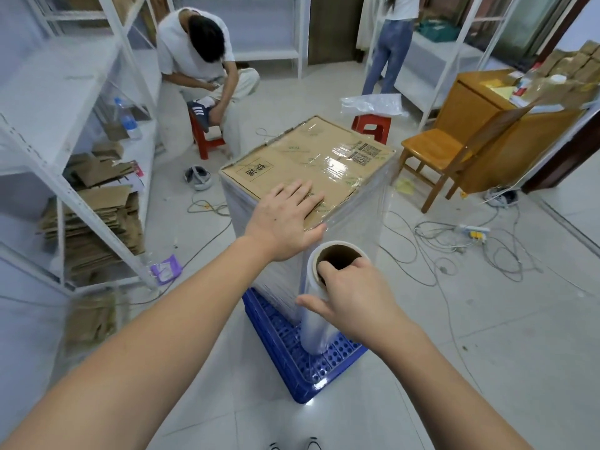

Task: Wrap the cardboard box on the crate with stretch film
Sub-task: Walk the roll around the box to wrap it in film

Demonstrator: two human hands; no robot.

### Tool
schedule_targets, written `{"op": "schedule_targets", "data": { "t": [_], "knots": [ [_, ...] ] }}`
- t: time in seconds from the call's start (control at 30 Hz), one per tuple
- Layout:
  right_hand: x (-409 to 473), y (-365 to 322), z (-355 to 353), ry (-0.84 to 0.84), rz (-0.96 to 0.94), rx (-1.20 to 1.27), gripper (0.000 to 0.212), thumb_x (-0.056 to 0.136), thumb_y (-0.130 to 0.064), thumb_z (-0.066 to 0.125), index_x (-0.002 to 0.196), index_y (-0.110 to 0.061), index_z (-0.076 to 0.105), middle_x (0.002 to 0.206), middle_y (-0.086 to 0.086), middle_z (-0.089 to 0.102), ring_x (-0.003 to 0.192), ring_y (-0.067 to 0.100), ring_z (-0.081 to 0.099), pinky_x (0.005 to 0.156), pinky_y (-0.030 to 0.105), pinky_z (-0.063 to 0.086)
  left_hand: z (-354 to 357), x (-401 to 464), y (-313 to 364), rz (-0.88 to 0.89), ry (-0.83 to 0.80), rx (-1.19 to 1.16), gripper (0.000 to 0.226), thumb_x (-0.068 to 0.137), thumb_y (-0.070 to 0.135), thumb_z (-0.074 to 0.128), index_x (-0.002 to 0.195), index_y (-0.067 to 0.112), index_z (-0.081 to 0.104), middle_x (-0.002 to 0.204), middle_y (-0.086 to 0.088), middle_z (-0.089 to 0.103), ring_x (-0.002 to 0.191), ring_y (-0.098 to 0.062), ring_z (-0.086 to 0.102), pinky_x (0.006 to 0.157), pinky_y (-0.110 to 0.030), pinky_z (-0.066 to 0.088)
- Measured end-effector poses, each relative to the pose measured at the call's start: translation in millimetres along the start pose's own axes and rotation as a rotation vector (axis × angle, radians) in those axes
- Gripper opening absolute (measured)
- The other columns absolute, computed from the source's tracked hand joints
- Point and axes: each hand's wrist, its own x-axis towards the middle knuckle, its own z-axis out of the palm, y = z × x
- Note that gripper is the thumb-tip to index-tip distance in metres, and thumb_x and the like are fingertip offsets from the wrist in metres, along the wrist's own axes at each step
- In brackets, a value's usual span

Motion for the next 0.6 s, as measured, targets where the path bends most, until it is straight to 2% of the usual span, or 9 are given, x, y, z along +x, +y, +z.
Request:
{"op": "schedule_targets", "data": {
  "t": [0.07, 0.17, 0.23, 0.37, 0.47, 0.53, 0.6],
  "knots": [
    [0.7, -2.6, -1.0, -0.007, 0.024, -0.007, 0.054, 0.092, -0.072, 0.034, 0.095, -0.019, 0.043, 0.075, 0.000, 0.060, 0.078, 0.023, 0.055, 0.066, 0.034, 0.031, -2.1, 0.6, -1.2, 0.005, -0.024, -0.002, 0.075, 0.095, 0.069, 0.028, 0.156, 0.026, 0.042, 0.165, -0.005, 0.036, 0.153, -0.023, 0.030, 0.126, -0.044, 0.019],
    [-0.1, -3.9, -1.9, -0.022, 0.070, 0.083, 0.043, 0.095, -0.064, 0.040, 0.088, -0.022, 0.040, 0.070, -0.003, 0.049, 0.076, 0.024, 0.048, 0.064, 0.036, 0.035, -4.1, 0.9, -3.1, 0.016, -0.073, -0.025, 0.079, 0.094, 0.073, 0.028, 0.160, 0.030, 0.033, 0.169, -0.002, 0.026, 0.156, -0.019, 0.021, 0.128, -0.042, 0.013],
    [-1.7, -8.8, -3.5, -0.047, 0.118, 0.099, 0.034, 0.097, -0.054, 0.044, 0.087, -0.022, 0.042, 0.071, -0.002, 0.049, 0.077, 0.024, 0.049, 0.063, 0.036, 0.035, -7.3, 3.9, -8.1, 0.042, -0.100, -0.053, 0.082, 0.093, 0.078, 0.030, 0.161, 0.031, 0.026, 0.171, 0.000, 0.020, 0.157, -0.018, 0.015, 0.128, -0.042, 0.011],
    [-1.1, -24.5, -4.0, -0.067, 0.222, 0.051, 0.020, 0.096, -0.038, 0.047, 0.091, -0.018, 0.045, 0.073, 0.001, 0.052, 0.075, 0.025, 0.052, 0.061, 0.035, 0.033, -16.4, 10.9, -31.4, 0.189, -0.210, -0.116, 0.098, 0.086, 0.091, 0.032, 0.164, 0.034, 0.016, 0.173, 0.002, 0.010, 0.158, -0.017, 0.007, 0.129, -0.038, 0.005],
    [7.6, -33.7, -1.7, -0.075, 0.280, -0.056, 0.032, 0.096, -0.049, 0.045, 0.089, -0.017, 0.044, 0.071, 0.000, 0.055, 0.067, 0.023, 0.053, 0.059, 0.034, 0.033, -21.9, 19.1, -55.3, 0.354, -0.283, -0.083, 0.109, 0.079, 0.098, 0.031, 0.165, 0.035, 0.008, 0.173, 0.005, 0.003, 0.158, -0.015, 0.002, 0.129, -0.039, 0.003],
    [17.0, -40.3, 3.0, -0.078, 0.325, -0.141, 0.051, 0.094, -0.066, 0.041, 0.085, -0.016, 0.043, 0.064, -0.001, 0.053, 0.056, 0.020, 0.052, 0.053, 0.033, 0.032, -18.2, 24.9, -67.1, 0.429, -0.261, -0.044, 0.108, 0.079, 0.097, 0.029, 0.165, 0.036, 0.006, 0.173, 0.003, 0.003, 0.159, -0.018, 0.002, 0.129, -0.042, 0.005],
    [25.9, -48.8, 9.6, -0.060, 0.359, -0.184, 0.056, 0.090, -0.071, 0.044, 0.083, -0.015, 0.041, 0.061, 0.000, 0.052, 0.052, 0.020, 0.050, 0.053, 0.033, 0.034, -10.7, 27.2, -70.9, 0.453, -0.210, 0.007, 0.106, 0.081, 0.097, 0.028, 0.164, 0.036, 0.006, 0.173, 0.002, 0.004, 0.159, -0.020, 0.003, 0.129, -0.044, 0.006]
  ]
}}
